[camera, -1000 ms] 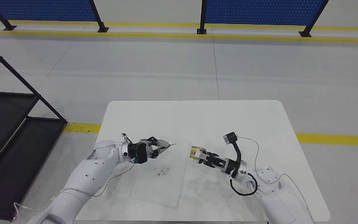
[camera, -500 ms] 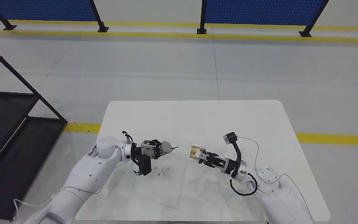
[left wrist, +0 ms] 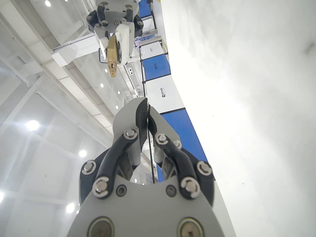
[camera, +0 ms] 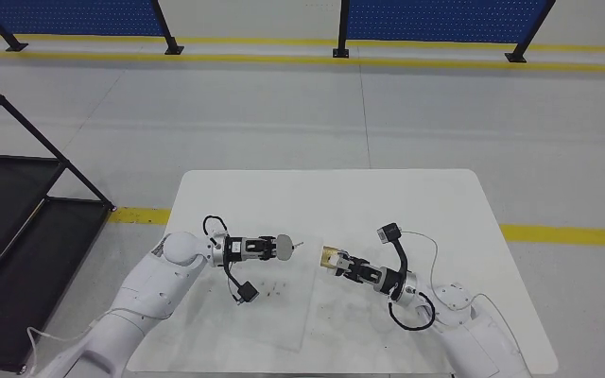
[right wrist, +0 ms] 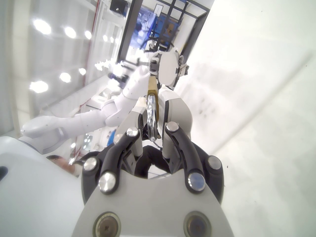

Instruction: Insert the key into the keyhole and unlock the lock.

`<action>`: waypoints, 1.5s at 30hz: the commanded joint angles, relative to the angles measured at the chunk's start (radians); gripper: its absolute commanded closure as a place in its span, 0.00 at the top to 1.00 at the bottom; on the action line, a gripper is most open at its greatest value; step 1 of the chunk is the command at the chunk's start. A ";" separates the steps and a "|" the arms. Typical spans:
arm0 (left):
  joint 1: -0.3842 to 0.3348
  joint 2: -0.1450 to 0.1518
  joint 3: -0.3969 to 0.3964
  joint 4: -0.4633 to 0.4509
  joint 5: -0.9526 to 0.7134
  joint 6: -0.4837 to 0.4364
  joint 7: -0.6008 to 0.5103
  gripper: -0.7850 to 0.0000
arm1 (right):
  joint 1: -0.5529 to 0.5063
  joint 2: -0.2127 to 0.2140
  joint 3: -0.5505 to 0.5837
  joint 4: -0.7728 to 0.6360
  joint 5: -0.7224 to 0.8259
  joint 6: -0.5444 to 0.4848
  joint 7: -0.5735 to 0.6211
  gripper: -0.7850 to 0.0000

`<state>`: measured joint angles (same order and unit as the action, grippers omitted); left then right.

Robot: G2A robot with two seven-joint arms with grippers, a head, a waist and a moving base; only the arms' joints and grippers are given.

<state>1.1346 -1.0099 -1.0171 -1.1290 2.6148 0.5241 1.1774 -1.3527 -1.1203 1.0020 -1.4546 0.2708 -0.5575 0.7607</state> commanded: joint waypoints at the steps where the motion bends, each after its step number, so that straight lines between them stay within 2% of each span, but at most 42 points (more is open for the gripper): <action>1: 0.000 0.000 0.000 -0.001 -0.001 -0.001 0.003 0.00 | 0.000 0.000 0.000 0.000 0.000 0.000 0.000 0.00; 9: 0.000 0.001 0.002 -0.006 0.015 -0.006 -0.005 0.00 | 0.000 0.000 0.000 0.000 0.000 0.000 0.000 0.00; 16: -0.064 0.012 0.008 -0.044 0.162 -0.014 0.057 0.00 | 0.000 0.000 0.000 0.000 0.000 0.000 0.000 0.00; 20: -0.098 0.017 0.014 -0.057 0.229 0.027 0.092 0.00 | 0.000 0.000 0.000 0.000 0.000 0.000 0.000 0.00; 26: -0.148 0.027 0.081 -0.107 0.256 0.016 0.103 0.00 | 0.000 0.000 0.000 0.000 0.000 0.000 0.000 0.00; 37: -0.273 0.056 0.237 -0.101 0.232 0.083 0.036 0.00 | 0.000 0.000 0.000 0.000 0.000 0.000 0.000 0.00; 45: -0.277 0.058 0.243 -0.100 0.239 0.088 0.031 0.00 | 0.000 0.000 0.000 0.000 0.000 0.000 0.000 0.00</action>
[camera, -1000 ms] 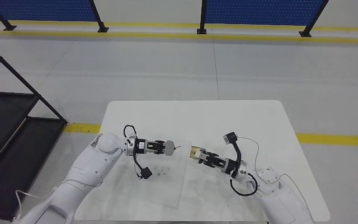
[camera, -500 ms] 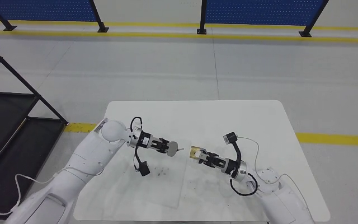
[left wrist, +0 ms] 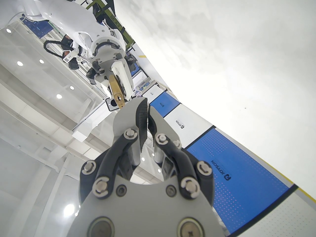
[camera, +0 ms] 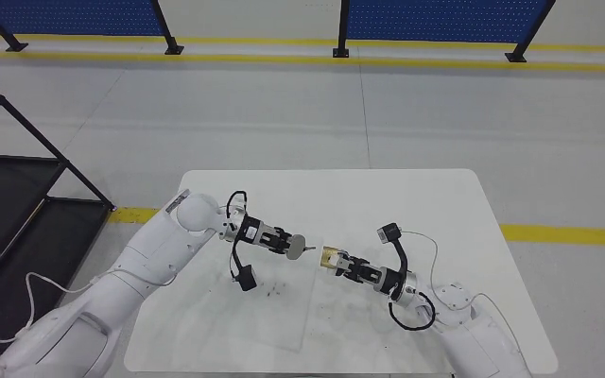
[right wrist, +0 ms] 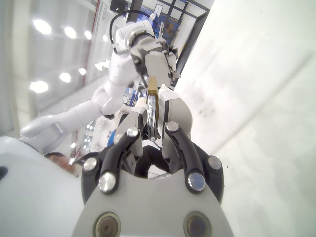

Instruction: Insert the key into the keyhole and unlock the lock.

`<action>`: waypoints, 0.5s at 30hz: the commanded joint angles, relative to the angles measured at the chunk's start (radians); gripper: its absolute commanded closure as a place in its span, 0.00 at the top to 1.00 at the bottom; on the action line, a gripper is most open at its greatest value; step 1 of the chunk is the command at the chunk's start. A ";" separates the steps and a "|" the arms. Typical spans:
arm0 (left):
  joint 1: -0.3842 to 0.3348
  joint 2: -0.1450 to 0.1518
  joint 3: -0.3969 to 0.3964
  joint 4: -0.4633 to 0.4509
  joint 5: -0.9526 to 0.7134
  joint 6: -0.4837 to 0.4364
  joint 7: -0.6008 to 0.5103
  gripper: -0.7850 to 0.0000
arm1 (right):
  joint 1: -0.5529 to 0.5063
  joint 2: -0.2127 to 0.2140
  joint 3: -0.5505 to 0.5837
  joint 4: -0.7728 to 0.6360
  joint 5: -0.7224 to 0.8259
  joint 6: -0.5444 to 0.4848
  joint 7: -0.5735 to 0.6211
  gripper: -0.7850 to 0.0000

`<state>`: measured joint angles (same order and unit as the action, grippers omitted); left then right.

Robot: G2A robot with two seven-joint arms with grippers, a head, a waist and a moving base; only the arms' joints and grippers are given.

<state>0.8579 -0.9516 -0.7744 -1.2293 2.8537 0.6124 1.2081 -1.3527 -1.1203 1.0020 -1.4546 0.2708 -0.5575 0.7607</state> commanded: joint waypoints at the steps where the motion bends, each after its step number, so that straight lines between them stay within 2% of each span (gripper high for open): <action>1: 0.000 0.000 0.000 0.000 0.000 0.000 0.000 0.00 | 0.000 0.000 0.000 0.000 0.000 0.000 0.000 0.00; 6: 0.017 0.001 -0.005 -0.017 -0.054 0.007 -0.008 0.00 | -0.001 0.000 0.000 -0.002 -0.005 0.008 -0.008 0.00; 15: 0.016 0.029 0.004 -0.064 -0.056 0.024 -0.024 0.00 | -0.011 0.010 0.032 -0.036 -0.095 0.055 -0.022 0.00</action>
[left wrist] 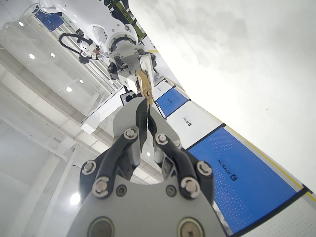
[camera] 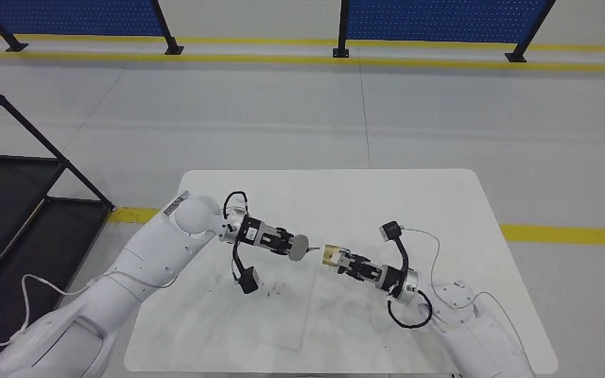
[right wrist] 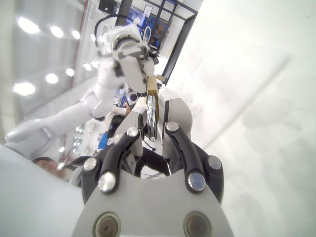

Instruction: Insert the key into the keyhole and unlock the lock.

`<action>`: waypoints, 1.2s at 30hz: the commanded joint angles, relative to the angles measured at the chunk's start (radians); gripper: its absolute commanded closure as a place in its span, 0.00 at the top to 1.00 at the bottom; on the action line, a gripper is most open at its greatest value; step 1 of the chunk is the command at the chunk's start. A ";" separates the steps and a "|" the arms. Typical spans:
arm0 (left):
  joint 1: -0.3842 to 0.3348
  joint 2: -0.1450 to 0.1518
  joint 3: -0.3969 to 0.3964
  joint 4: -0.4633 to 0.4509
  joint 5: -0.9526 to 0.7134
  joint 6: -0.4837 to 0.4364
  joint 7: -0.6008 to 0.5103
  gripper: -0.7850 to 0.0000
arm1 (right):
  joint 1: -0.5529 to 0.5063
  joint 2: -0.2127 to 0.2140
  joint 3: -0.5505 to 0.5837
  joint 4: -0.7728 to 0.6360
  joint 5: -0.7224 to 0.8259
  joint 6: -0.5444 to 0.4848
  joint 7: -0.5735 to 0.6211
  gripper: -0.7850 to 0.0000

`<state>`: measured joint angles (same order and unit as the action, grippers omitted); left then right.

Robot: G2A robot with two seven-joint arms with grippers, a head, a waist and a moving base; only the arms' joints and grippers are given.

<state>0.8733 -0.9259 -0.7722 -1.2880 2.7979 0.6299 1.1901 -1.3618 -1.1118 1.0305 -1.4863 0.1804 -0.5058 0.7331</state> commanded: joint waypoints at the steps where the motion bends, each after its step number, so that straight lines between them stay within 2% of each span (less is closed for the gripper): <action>1: 0.001 0.007 0.006 -0.013 0.000 0.010 -0.009 0.00 | -0.003 0.003 0.009 -0.008 -0.010 0.007 0.009 0.00; 17: -0.025 0.067 0.104 -0.081 -0.020 0.055 -0.054 0.00 | 0.014 0.013 0.024 -0.016 0.085 0.021 0.159 0.00; 26: -0.057 0.101 0.169 -0.091 -0.090 0.074 -0.073 0.00 | 0.029 0.015 0.024 -0.005 0.124 0.015 0.213 0.00; 36: -0.105 0.126 0.253 -0.094 -0.138 0.098 -0.097 0.00 | 0.030 0.015 0.014 -0.001 0.161 -0.009 0.252 0.00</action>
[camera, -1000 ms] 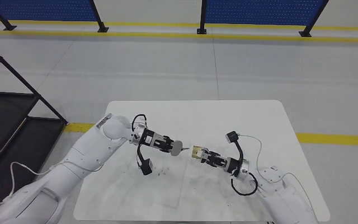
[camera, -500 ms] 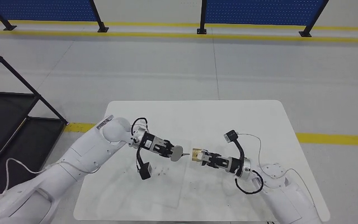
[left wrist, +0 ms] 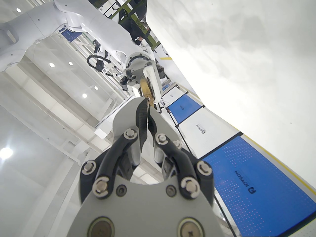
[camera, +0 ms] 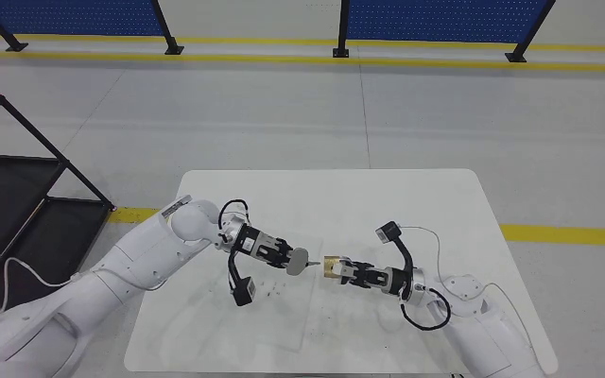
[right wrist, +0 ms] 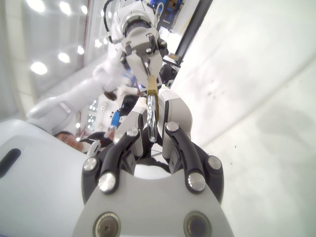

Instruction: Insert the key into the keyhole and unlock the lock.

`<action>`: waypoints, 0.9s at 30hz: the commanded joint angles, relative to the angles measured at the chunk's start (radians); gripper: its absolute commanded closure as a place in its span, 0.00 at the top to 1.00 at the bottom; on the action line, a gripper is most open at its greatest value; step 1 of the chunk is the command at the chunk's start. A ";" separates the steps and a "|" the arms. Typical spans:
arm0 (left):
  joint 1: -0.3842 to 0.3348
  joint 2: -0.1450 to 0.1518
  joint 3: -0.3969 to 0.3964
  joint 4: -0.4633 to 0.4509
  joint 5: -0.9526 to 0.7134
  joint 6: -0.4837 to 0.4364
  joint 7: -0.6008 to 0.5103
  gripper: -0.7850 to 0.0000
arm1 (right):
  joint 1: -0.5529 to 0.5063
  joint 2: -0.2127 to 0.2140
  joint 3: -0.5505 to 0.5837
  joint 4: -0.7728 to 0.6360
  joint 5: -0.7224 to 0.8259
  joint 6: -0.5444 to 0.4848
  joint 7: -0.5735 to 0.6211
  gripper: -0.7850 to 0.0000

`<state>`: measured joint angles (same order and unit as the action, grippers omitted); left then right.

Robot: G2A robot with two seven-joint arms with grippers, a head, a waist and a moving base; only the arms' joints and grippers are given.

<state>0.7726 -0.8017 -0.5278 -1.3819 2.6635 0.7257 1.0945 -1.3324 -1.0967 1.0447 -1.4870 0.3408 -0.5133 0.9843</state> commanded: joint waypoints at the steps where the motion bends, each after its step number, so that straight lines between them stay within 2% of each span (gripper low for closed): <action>1: -0.009 0.004 0.016 0.001 -0.007 0.004 -0.004 0.00 | 0.000 0.000 -0.001 0.000 0.001 -0.004 0.001 0.00; 27: -0.124 0.028 0.193 0.013 -0.064 0.068 -0.068 0.00 | 0.002 0.000 -0.004 -0.004 0.000 -0.018 -0.001 0.00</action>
<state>0.6519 -0.7741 -0.3397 -1.3684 2.6020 0.7918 1.0284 -1.3309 -1.0966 1.0406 -1.4914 0.3407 -0.5315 0.9832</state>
